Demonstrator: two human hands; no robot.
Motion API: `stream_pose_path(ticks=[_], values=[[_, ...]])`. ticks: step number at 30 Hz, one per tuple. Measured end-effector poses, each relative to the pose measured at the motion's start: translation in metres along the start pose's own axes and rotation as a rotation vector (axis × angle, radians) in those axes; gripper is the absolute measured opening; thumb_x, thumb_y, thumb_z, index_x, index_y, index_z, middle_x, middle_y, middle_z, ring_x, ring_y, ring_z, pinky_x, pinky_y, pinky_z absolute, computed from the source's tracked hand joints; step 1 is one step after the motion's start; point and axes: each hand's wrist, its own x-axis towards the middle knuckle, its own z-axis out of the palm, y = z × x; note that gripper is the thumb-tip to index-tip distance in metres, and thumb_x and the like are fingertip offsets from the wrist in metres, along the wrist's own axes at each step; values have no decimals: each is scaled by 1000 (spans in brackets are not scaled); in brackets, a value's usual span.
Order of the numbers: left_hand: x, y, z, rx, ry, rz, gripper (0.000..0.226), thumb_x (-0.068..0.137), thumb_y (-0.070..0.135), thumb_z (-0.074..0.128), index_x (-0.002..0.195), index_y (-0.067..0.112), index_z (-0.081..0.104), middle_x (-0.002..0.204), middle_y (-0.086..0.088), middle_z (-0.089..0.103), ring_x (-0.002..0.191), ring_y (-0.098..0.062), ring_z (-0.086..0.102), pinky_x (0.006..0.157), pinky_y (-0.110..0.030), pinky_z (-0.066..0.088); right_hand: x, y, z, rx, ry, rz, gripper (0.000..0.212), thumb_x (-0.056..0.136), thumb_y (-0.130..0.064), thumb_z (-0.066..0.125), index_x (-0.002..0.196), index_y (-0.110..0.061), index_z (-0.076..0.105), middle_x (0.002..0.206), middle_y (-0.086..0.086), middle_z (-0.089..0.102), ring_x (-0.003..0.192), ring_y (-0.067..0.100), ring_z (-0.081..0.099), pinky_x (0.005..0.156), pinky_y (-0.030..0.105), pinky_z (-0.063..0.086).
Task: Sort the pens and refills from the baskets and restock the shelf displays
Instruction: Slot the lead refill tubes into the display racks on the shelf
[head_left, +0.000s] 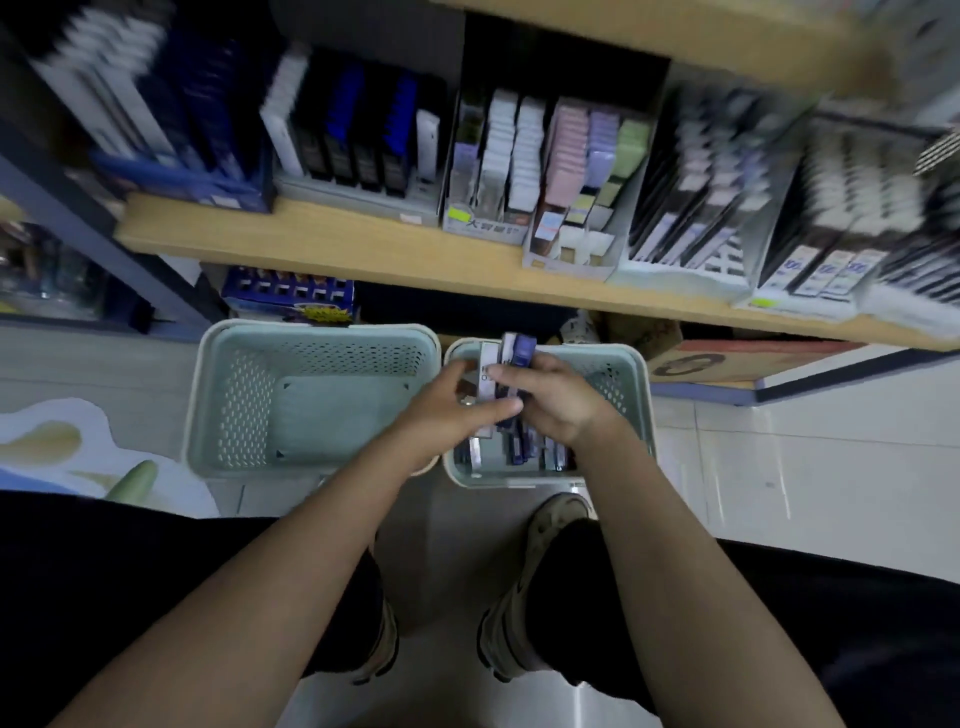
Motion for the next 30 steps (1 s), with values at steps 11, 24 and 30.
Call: stream_pose_path(ticks=[11, 24, 30], values=[[-102, 147, 4, -230, -146, 251, 20, 96, 1, 62, 112, 12, 65, 90, -16, 72, 74, -21, 71, 53, -25, 45, -138, -133, 77, -409, 72, -384, 22, 91, -19, 72, 106, -3, 66, 93, 17, 71, 67, 23, 66, 49, 26, 49], [-206, 259, 17, -230, -190, 458, 16, 99, 9, 59, 113, 6, 66, 95, -15, 77, 76, -26, 75, 60, -31, 61, -270, -225, 75, -610, 244, -742, 28, 94, -25, 68, 76, -4, 67, 63, 4, 57, 57, 16, 49, 61, 31, 40], [-214, 287, 49, -172, -88, 549, 10, 98, 8, 62, 106, 8, 68, 84, -8, 77, 62, -20, 68, 51, -26, 53, -302, -243, 57, -579, 302, -828, 36, 94, -29, 68, 65, -11, 61, 58, 12, 59, 55, 23, 53, 57, 32, 42]])
